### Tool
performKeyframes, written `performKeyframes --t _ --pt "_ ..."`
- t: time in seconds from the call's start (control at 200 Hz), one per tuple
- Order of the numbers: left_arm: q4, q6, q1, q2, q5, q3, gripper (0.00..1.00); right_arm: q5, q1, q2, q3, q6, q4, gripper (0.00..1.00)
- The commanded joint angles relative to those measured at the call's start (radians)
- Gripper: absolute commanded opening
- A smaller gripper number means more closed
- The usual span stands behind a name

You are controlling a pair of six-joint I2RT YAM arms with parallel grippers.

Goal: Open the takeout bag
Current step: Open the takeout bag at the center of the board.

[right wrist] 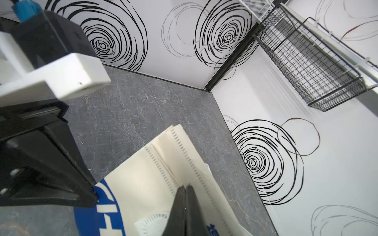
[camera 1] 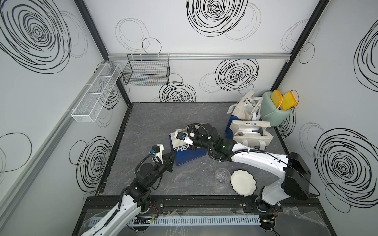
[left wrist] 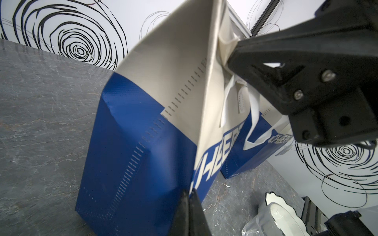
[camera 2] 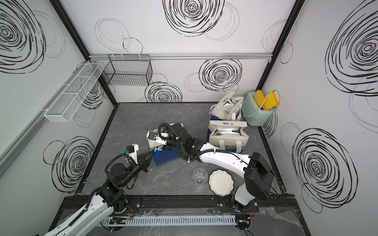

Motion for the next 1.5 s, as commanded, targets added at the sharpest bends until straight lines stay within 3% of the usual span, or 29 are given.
performKeyframes --t 0.0,0.3,0.375,0.48,0.665,0.74,0.84,0.915,1.0,1.261,1.396,1.496 --pt "-0.008 -0.012 -0.004 -0.004 0.008 0.019 0.0 0.042 -0.042 -0.054 0.067 0.05 0.057 0.0" --pt "-0.003 -0.013 -0.005 0.001 0.009 0.02 0.0 -0.017 -0.044 -0.079 0.02 0.042 0.104 0.0" --pt "-0.004 -0.013 -0.005 0.0 0.009 0.019 0.0 -0.041 -0.044 -0.096 -0.005 0.022 0.121 0.21" --pt "-0.004 -0.015 -0.004 -0.002 0.005 0.02 0.0 -0.086 -0.034 -0.116 -0.016 -0.022 0.118 0.35" --pt "-0.001 -0.024 -0.003 -0.004 -0.005 0.026 0.0 -0.08 -0.005 -0.128 -0.019 -0.087 0.12 0.41" --pt "0.004 -0.028 -0.002 -0.006 -0.007 0.03 0.19 -0.066 -0.004 -0.118 -0.016 -0.086 0.113 0.41" --pt "0.032 -0.056 0.011 -0.011 -0.012 0.032 0.52 -0.05 0.002 -0.115 -0.024 -0.079 0.12 0.41" --pt "0.06 -0.087 0.027 -0.016 -0.014 0.024 0.62 -0.045 0.004 -0.121 -0.037 -0.071 0.136 0.41" --pt "0.098 -0.099 0.018 -0.02 -0.041 0.016 0.64 -0.042 0.003 -0.129 -0.05 -0.058 0.146 0.42" --pt "0.268 -0.009 -0.048 0.072 -0.11 0.004 0.58 -0.034 -0.004 -0.177 -0.079 -0.041 0.133 0.42" --pt "0.305 0.06 -0.095 0.167 -0.092 0.043 0.45 -0.053 -0.013 -0.209 -0.097 -0.025 0.12 0.42" --pt "0.324 0.101 -0.126 0.186 -0.086 0.048 0.3 -0.053 -0.015 -0.226 -0.101 -0.026 0.1 0.42"
